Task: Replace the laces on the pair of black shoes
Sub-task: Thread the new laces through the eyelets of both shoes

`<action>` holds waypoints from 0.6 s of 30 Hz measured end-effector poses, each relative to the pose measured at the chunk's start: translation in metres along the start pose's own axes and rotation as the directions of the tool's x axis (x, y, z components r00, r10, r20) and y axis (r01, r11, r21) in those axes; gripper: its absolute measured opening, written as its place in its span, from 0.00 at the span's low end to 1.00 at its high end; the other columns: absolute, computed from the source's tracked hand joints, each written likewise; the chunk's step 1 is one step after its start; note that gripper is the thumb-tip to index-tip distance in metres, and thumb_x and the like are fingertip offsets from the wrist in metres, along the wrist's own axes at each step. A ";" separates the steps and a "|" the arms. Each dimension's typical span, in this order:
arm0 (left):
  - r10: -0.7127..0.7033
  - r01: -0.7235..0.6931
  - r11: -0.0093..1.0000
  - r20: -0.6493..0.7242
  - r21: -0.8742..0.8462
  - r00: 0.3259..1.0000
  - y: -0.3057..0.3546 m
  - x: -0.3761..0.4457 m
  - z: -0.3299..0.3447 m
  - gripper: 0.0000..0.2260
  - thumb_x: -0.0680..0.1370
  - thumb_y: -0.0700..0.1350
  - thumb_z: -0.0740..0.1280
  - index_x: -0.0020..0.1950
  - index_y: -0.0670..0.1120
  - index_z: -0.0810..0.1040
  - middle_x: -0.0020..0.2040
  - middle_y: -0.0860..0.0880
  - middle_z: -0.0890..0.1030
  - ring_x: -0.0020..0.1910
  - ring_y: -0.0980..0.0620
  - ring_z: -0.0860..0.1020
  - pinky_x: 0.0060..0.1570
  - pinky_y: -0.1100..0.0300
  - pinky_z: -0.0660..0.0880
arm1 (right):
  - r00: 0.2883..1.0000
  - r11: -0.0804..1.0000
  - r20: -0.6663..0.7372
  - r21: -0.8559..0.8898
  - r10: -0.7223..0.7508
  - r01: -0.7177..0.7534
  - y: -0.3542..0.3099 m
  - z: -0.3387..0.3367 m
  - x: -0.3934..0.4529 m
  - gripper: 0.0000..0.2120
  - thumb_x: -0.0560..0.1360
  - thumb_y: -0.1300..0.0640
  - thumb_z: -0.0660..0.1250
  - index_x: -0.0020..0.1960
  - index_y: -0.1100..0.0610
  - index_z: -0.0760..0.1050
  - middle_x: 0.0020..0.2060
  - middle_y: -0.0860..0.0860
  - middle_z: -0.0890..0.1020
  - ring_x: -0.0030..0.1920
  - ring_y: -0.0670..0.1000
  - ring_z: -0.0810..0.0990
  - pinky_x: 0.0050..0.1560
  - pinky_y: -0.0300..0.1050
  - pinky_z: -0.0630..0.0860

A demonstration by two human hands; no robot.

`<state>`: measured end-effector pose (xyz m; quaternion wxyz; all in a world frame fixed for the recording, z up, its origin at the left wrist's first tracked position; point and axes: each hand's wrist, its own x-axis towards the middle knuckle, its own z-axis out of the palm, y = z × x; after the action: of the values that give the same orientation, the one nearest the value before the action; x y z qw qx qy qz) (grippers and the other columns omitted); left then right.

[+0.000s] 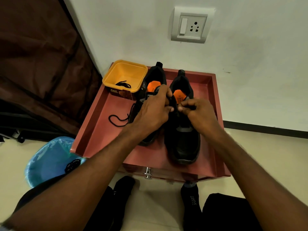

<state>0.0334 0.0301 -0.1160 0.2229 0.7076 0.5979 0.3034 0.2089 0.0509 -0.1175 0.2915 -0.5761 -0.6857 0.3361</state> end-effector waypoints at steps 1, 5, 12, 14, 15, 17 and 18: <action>-0.002 0.002 1.000 0.009 -0.006 1.000 -0.001 0.000 0.000 0.17 0.79 0.40 0.73 0.60 0.50 0.68 0.43 0.48 0.81 0.40 0.51 0.81 0.43 0.46 0.80 | 0.999 0.999 0.036 -0.033 -0.009 0.011 0.001 -0.003 0.001 0.08 0.79 0.60 0.72 0.56 0.54 0.86 0.51 0.49 0.83 0.52 0.48 0.82 0.52 0.41 0.77; 0.001 -0.001 1.000 0.039 0.001 0.999 -0.003 0.000 0.001 0.11 0.77 0.43 0.75 0.55 0.49 0.76 0.45 0.53 0.81 0.45 0.55 0.81 0.47 0.49 0.81 | 0.994 0.961 0.072 -0.258 -0.082 0.098 0.000 -0.007 0.001 0.15 0.79 0.63 0.70 0.64 0.53 0.83 0.55 0.50 0.84 0.51 0.48 0.83 0.50 0.40 0.78; 0.024 -0.024 1.000 -0.004 0.020 1.000 -0.003 -0.002 0.002 0.08 0.77 0.43 0.76 0.53 0.48 0.80 0.47 0.53 0.83 0.46 0.54 0.82 0.48 0.51 0.82 | 0.993 0.951 -0.071 -0.303 -0.092 0.067 -0.005 0.003 -0.003 0.11 0.79 0.62 0.70 0.58 0.52 0.86 0.52 0.50 0.85 0.50 0.50 0.83 0.51 0.44 0.80; 0.048 -0.047 0.998 -0.012 0.030 0.999 -0.002 -0.003 0.002 0.06 0.77 0.44 0.75 0.52 0.49 0.80 0.46 0.54 0.83 0.46 0.55 0.81 0.47 0.51 0.81 | 0.997 0.972 -0.007 -0.224 -0.071 0.068 -0.004 -0.002 -0.001 0.10 0.78 0.63 0.71 0.56 0.54 0.86 0.52 0.50 0.84 0.50 0.50 0.82 0.52 0.47 0.81; 0.062 -0.061 0.998 -0.014 0.033 0.998 -0.002 -0.003 0.003 0.05 0.78 0.44 0.74 0.51 0.50 0.80 0.45 0.54 0.83 0.45 0.54 0.81 0.47 0.50 0.81 | 0.997 0.974 0.033 -0.214 -0.065 0.070 -0.004 -0.005 -0.001 0.11 0.78 0.64 0.70 0.57 0.54 0.86 0.52 0.50 0.84 0.51 0.50 0.82 0.51 0.44 0.81; 0.091 -0.090 0.995 -0.029 0.046 0.995 -0.001 -0.003 0.005 0.04 0.78 0.43 0.73 0.49 0.50 0.80 0.43 0.53 0.83 0.44 0.53 0.81 0.45 0.48 0.81 | 0.992 0.976 0.108 -0.201 -0.066 0.086 -0.005 -0.010 -0.001 0.13 0.78 0.66 0.69 0.59 0.54 0.85 0.51 0.48 0.84 0.50 0.47 0.83 0.47 0.34 0.77; 0.103 -0.101 0.994 -0.042 0.052 0.994 -0.001 -0.003 0.006 0.04 0.78 0.43 0.73 0.48 0.50 0.79 0.42 0.53 0.82 0.43 0.53 0.81 0.44 0.47 0.80 | 0.989 0.978 0.132 -0.189 -0.064 0.088 -0.006 -0.013 0.000 0.15 0.78 0.66 0.69 0.61 0.54 0.84 0.50 0.46 0.84 0.49 0.44 0.82 0.45 0.28 0.75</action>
<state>0.0368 0.0281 -0.1216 0.1760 0.7356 0.5731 0.3155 0.2155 0.0519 -0.1048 0.2032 -0.5530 -0.7536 0.2916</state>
